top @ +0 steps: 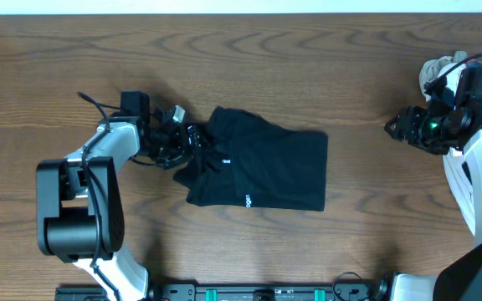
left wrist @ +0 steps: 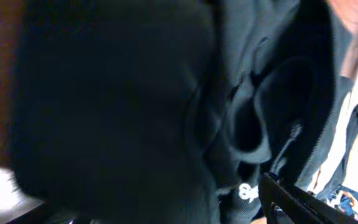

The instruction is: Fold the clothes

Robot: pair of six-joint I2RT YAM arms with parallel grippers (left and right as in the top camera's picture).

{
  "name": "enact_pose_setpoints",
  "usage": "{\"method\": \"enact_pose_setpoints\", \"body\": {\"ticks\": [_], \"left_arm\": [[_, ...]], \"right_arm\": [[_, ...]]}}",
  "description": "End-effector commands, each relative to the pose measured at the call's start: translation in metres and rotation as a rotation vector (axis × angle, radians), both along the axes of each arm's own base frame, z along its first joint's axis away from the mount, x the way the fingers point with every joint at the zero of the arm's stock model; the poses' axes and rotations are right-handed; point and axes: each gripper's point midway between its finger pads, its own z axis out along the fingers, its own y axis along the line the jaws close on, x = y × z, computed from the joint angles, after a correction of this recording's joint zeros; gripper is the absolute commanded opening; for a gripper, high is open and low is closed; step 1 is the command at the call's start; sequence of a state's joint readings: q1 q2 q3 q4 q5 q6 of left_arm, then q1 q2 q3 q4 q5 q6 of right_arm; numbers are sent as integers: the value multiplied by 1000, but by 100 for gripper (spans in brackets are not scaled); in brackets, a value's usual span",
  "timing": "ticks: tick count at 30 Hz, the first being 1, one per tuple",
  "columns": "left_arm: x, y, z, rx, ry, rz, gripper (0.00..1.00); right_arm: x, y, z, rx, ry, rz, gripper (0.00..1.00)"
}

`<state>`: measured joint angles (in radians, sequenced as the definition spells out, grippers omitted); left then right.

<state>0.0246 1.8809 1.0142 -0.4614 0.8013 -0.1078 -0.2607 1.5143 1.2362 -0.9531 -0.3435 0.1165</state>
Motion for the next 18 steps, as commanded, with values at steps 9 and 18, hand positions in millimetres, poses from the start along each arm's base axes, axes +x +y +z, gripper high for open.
{"method": "enact_pose_setpoints", "body": {"ticks": [9, 18], "left_arm": [[-17, 3, -47, 103, 72, -22, 28], [-10, 5, 17, 129, 39, -91, 6]], "right_arm": [[3, -2, 10, -11, -34, 11, 57], [3, -2, 10, -11, -33, 11, 58]]}}
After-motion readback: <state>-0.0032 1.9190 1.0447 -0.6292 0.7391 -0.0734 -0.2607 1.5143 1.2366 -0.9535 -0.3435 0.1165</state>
